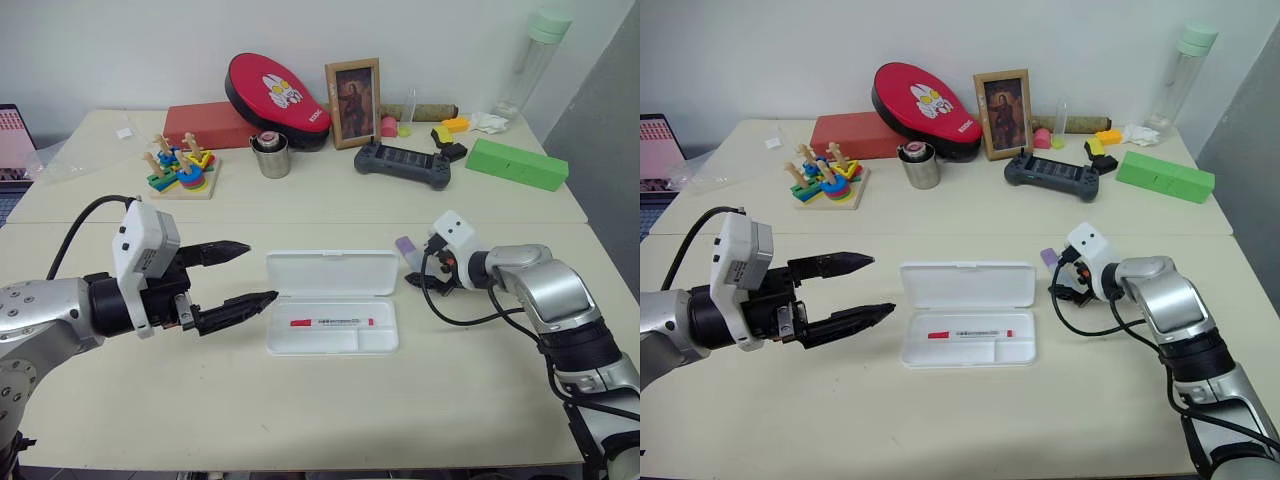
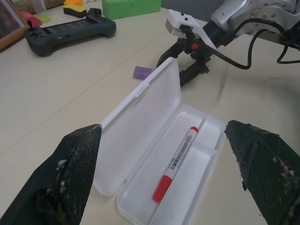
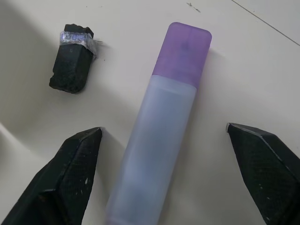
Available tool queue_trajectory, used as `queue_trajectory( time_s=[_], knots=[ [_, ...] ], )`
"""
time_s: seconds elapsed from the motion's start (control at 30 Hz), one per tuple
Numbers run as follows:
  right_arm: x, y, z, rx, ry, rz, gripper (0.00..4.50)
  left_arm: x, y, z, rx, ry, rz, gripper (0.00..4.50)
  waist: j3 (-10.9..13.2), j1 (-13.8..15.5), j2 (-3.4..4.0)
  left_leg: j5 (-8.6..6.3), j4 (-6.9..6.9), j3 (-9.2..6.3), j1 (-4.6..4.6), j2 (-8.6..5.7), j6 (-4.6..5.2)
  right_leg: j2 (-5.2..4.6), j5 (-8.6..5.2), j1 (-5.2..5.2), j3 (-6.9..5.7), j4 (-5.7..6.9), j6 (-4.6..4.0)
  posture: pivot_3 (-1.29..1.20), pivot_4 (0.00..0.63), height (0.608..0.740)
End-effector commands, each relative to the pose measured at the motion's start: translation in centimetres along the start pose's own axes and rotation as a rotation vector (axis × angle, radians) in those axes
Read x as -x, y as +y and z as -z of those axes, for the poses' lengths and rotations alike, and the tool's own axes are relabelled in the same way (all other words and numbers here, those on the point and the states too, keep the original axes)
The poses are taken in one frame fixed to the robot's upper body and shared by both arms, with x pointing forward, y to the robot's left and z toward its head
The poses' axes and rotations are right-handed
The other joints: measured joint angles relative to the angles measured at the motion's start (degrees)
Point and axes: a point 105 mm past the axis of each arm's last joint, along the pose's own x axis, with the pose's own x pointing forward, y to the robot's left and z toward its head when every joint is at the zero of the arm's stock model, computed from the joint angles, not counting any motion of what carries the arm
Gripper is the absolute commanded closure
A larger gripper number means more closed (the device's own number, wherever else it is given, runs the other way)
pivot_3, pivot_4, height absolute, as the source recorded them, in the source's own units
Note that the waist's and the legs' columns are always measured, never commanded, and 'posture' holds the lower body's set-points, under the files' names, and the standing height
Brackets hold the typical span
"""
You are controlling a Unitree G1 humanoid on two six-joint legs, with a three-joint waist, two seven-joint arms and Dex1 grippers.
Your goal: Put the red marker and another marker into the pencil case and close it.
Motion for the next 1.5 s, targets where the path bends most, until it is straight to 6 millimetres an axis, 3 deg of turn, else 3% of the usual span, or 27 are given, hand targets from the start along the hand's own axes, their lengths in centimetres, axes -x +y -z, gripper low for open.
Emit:
queue_trajectory(
  time_s=[0.03, 0.37, 0.67, 0.83, 0.97, 1.1, 1.33, 1.5],
  knots=[
    [0.5, -0.4, -0.8, -0.03, -0.027, 0.008, 1.08, -0.3, -0.6, -0.8, -0.05, -0.014, 0.02, 0.0, 0.0, 0.0, 0.0, 0.0, 0.0, 0.0, 0.0, 0.0, 0.0, 0.0, 0.0, 0.0, 0.0, 0.0, 0.0, 0.0, 0.15, 0.74],
    [0.8, -0.2, -0.8, -0.012, -0.027, -0.012, 3.38, -0.4, -0.4, -0.9, -0.055, -0.016, 0.017, 0.0, 0.0, -0.1, 0.0, 0.0, -0.01, 0.0, 0.0, 0.0, 0.0, 0.0, 0.0, -0.01, 0.0, 0.0, 0.0, 0.0, 0.15, 0.74],
    [1.1, 0.5, -0.8, 0.066, -0.037, -0.041, 3.43, -0.4, -0.4, -0.9, -0.055, -0.019, 0.011, 0.0, 0.0, -0.1, 0.0, 0.0, -0.01, 0.0, -0.03, 0.0, 0.0, 0.0, 0.0, -0.03, 0.0, -0.01, 0.0, 0.0, 0.15, 0.74],
    [1.8, -1.2, -1.2, 0.105, -0.046, 0.027, 3.43, -0.4, -0.2, -1.0, -0.058, -0.022, -0.005, 0.0, 0.0, -0.1, 0.0, 0.0, -0.01, 0.0, -0.03, 0.0, 0.0, 0.0, 0.0, -0.03, 0.0, -0.01, 0.0, 0.0, 0.15, 0.74],
    [3.7, -3.7, -3.6, 0.158, -0.114, 0.119, 3.43, 0.1, 0.4, -1.2, -0.06, -0.03, -0.041, 0.0, 0.0, -0.1, 0.02, 0.0, -0.01, 0.01, -0.03, 0.0, 0.0, 0.0, 0.0, -0.05, 0.01, -0.01, 0.0, 0.0, 0.15, 0.74],
    [4.9, -4.0, -5.3, 0.187, -0.152, 0.127, 3.43, 0.5, 0.9, -1.2, -0.065, -0.026, -0.069, 0.0, 0.0, -0.1, 0.02, 0.0, -0.03, 0.02, -0.04, 0.0, 0.0, 0.0, 0.0, -0.07, 0.02, -0.01, 0.0, 0.0, 0.15, 0.74],
    [7.3, -1.8, -9.1, 0.327, -0.315, 0.038, 3.43, 1.5, 2.4, -1.3, -0.082, -0.025, -0.129, 0.0, 0.0, -0.1, 0.03, 0.0, -0.05, 0.03, -0.15, 0.0, 0.0, 0.0, -0.02, -0.18, 0.02, -0.02, -0.02, 0.0, 0.15, 0.74],
    [9.1, 0.9, -9.9, 0.44, -0.377, -0.113, 3.43, 1.7, 2.7, -1.0, -0.08, -0.02, -0.136, 0.0, 0.0, -0.1, 0.04, 0.0, -0.05, 0.03, -0.25, 0.0, 0.0, 0.0, -0.02, -0.25, 0.01, -0.03, -0.02, 0.0, 0.15, 0.74]
  ],
)
